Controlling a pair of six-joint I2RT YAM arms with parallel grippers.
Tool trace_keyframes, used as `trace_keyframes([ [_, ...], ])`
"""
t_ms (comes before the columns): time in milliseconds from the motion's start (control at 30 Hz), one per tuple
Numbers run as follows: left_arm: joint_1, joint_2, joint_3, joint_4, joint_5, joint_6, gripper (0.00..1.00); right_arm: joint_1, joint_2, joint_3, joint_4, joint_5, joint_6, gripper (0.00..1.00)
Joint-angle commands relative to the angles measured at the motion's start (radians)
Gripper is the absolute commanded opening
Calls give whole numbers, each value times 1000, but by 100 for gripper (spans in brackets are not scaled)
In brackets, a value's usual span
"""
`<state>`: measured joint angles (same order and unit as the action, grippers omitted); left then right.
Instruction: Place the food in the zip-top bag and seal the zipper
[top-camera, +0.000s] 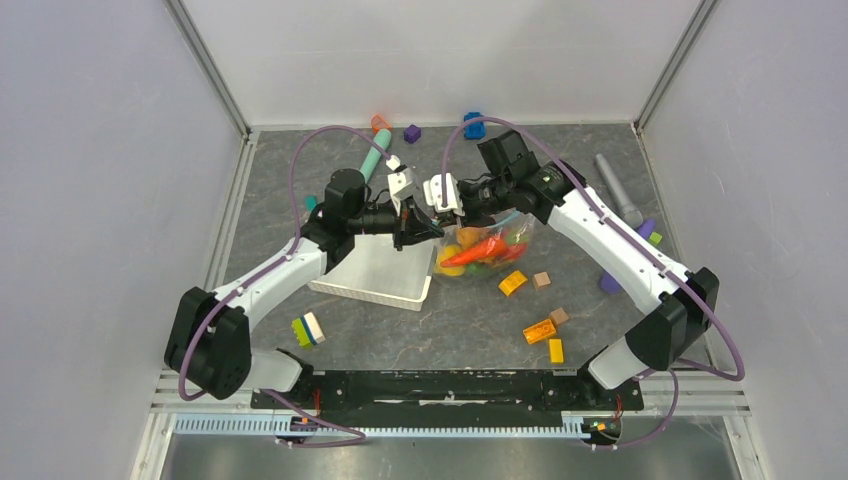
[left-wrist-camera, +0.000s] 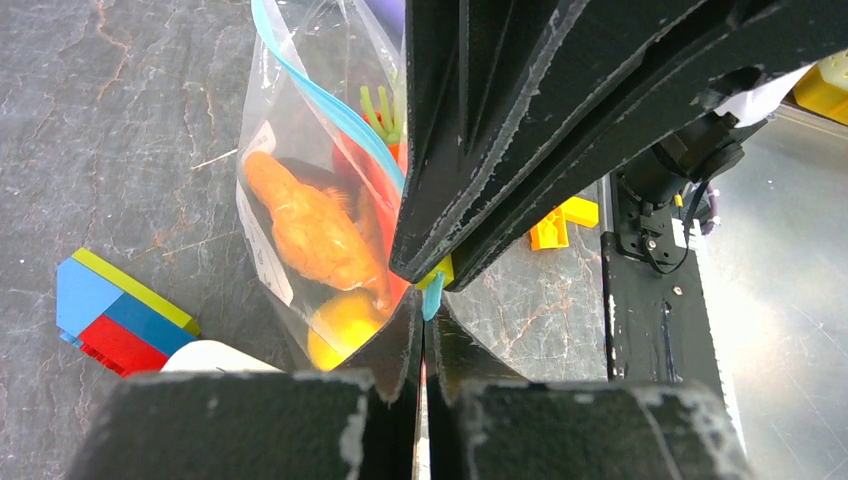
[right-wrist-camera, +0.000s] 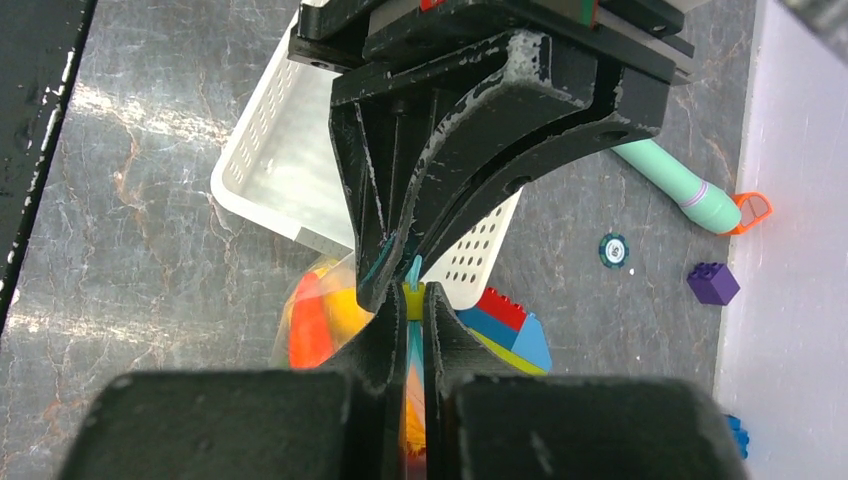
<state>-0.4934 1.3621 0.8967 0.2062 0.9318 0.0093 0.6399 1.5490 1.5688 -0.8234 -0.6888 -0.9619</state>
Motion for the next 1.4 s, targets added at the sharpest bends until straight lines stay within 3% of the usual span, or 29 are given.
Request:
trace_keyframes([
  [0,-4,-49,28,13,-14,45,2,4,12,27,-23,95,17,0],
  [533,-5,-111,-42,32,-76,44,2,-15,-34,-28,-26,313,58,0],
  [1367,-3,-121,-72,20,-160,43,2,-262,-122,-94,-25,352,65,0],
])
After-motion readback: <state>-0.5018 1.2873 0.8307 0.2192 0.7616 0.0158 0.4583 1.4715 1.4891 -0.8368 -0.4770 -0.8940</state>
